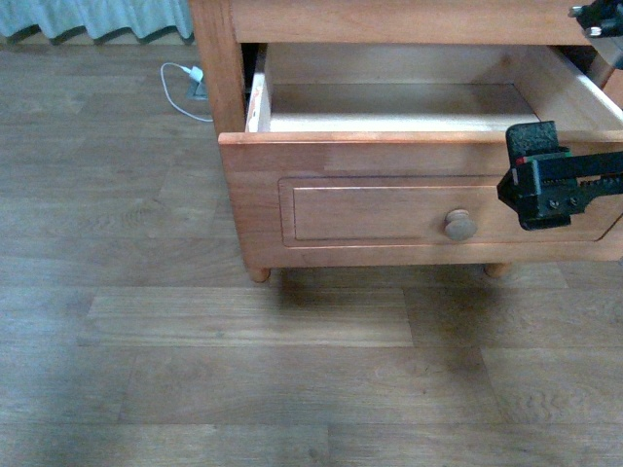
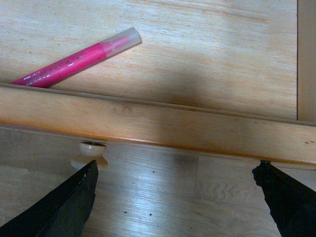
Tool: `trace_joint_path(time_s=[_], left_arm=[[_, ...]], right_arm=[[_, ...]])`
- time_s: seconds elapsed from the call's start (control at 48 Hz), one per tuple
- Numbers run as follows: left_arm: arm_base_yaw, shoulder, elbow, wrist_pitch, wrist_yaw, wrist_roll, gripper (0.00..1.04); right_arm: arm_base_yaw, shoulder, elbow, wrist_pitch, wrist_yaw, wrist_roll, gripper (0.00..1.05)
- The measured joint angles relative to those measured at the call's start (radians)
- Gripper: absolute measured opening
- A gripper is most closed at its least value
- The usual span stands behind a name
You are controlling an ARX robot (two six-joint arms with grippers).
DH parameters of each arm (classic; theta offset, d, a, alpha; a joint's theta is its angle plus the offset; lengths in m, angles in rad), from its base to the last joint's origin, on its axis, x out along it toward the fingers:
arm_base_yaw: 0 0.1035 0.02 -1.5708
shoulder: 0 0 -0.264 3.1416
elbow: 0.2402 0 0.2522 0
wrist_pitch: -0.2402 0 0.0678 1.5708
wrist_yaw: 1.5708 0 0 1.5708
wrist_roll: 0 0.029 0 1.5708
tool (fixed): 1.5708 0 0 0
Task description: Place pink marker in drawer with both arms
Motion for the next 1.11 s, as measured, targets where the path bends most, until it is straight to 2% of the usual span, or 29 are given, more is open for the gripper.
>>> trace_joint_path(time_s=[0.292,0.563,0.813,1.105], left_arm=[[0.000,0.000,0.000,0.000,0.000,0.000,0.99],[0.000,0.000,0.000,0.000,0.000,0.000,0.99],[0.000,0.000,0.000,0.000,0.000,0.000,0.99],[0.000,0.000,0.000,0.000,0.000,0.000,0.99]], right_arm=[[0.003,0.169,0.129,0.144,0.036,0.003,0.96],[-0.001,0.364,0.256,0.364,0.061,0.015,0.96],[-0.014,0.463,0.291,0.552,0.069,0.021,0.96],[-0.026,0.509,0.304,0.628,0.080,0.046,0.96]])
